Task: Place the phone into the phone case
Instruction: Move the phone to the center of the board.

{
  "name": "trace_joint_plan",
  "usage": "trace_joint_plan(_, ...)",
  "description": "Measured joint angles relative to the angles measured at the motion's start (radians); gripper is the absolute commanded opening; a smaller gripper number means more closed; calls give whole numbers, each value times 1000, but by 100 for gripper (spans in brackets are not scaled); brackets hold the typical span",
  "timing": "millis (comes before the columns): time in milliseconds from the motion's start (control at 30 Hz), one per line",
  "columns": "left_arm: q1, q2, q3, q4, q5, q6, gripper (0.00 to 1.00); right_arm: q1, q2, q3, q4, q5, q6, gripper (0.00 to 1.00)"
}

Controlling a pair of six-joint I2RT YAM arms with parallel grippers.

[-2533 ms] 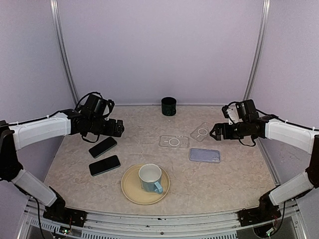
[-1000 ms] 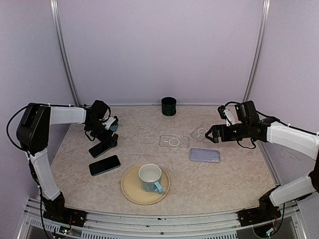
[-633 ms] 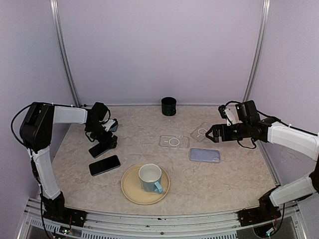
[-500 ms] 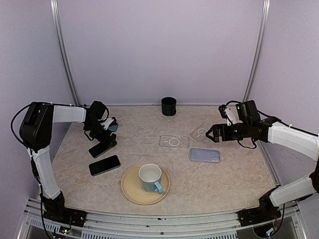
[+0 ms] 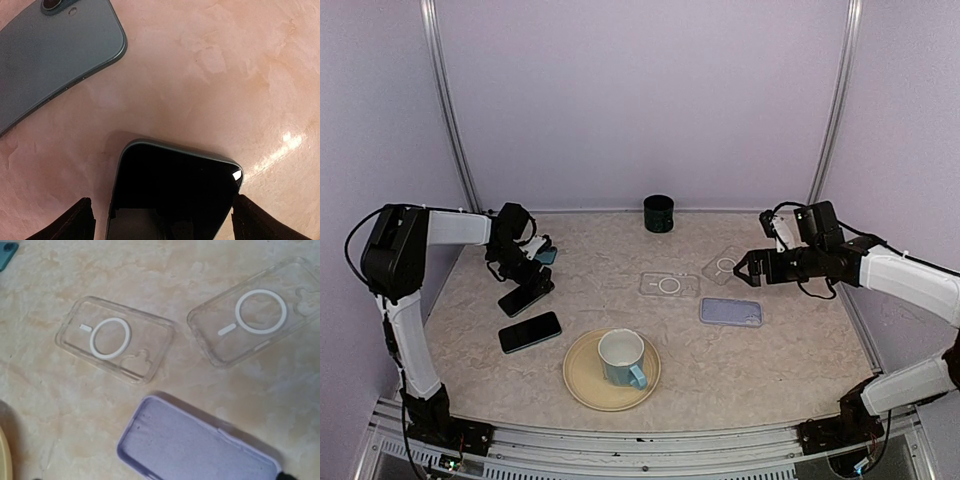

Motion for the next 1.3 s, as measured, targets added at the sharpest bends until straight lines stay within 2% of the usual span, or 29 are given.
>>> trace_joint_plan(633, -23, 10, -2, -24, 4, -1, 95, 0, -5, 0, -1, 3, 0, 100)
trace_joint_plan(967, -23, 14, -2, -22, -19, 3, 88, 0, -5, 0, -1, 3, 0, 100)
trace_joint_plan(1300, -25, 25, 11, -17, -23, -2, 71, 0, -5, 0, -1, 2, 0, 100)
